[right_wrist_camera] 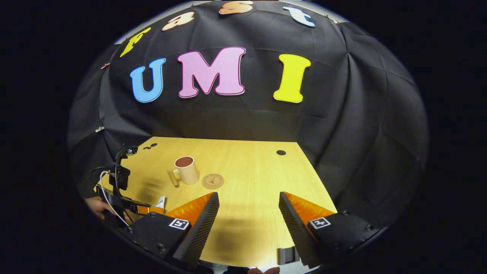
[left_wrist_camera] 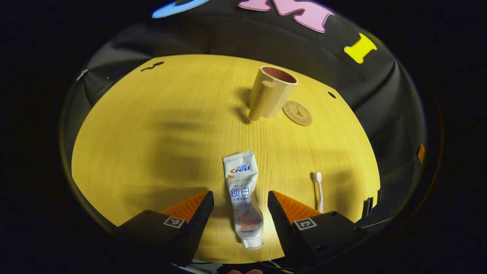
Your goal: Put the toothbrush and toothpaste on the desktop into the cup, then pick up the cup and place it on the coaster on the desktop.
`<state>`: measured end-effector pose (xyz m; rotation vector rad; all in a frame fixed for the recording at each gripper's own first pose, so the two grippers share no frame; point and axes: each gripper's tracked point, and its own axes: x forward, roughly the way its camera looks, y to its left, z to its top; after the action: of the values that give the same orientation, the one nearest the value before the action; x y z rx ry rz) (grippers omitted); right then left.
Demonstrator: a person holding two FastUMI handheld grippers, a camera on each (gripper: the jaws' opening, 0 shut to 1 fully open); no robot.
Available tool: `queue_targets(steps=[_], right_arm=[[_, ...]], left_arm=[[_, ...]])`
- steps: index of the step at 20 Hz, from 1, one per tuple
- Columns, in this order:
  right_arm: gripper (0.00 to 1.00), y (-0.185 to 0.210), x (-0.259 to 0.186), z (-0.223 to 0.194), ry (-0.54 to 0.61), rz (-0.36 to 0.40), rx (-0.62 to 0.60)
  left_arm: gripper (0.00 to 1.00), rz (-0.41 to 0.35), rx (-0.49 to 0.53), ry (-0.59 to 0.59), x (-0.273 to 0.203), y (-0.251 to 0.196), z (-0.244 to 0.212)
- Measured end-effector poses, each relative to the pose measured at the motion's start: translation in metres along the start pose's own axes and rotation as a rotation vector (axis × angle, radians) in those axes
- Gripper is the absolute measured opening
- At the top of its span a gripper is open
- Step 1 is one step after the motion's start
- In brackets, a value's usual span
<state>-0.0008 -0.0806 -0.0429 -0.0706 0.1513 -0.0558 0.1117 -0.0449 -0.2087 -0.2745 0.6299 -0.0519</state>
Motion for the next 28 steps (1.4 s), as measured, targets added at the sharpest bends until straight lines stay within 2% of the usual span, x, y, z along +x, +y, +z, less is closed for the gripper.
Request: queue_targets(steps=[3, 6, 7, 9, 11, 12, 13, 19, 28], right_arm=[[0.97, -0.005, 0.006, -0.004, 0.015, 0.004, 0.009], [0.97, -0.005, 0.011, -0.009, 0.029, 0.013, 0.024], [0.97, -0.002, 0.012, -0.01, 0.032, 0.019, 0.031], [0.97, 0.004, 0.015, -0.013, 0.041, 0.031, 0.04], [0.97, 0.01, 0.015, -0.015, 0.044, 0.045, 0.053], [0.97, 0.014, 0.015, -0.017, 0.051, 0.054, 0.06], [0.97, 0.019, 0.014, -0.02, 0.06, 0.066, 0.066], [0.98, 0.045, 0.013, -0.046, 0.145, 0.107, 0.091], [0.98, 0.095, 0.02, -0.081, 0.258, 0.12, 0.066]], left_arm=[[0.84, 0.012, 0.048, 0.011, 0.006, -0.002, 0.006], [0.82, 0.124, 0.208, 0.073, 0.012, 0.007, -0.003], [0.73, 0.14, 0.246, 0.078, 0.01, 0.008, -0.004], [0.57, 0.157, 0.194, 0.079, 0.014, 0.001, -0.002], [0.47, 0.172, 0.149, 0.104, 0.012, 0.003, -0.003], [0.48, 0.174, 0.128, 0.109, 0.011, 0.003, -0.004], [0.32, 0.172, 0.113, 0.114, 0.012, 0.002, -0.003], [0.19, 0.029, 0.013, 0.132, 0.001, 0.001, -0.008], [0.17, -0.091, 0.061, 0.053, -0.059, 0.001, 0.008]])
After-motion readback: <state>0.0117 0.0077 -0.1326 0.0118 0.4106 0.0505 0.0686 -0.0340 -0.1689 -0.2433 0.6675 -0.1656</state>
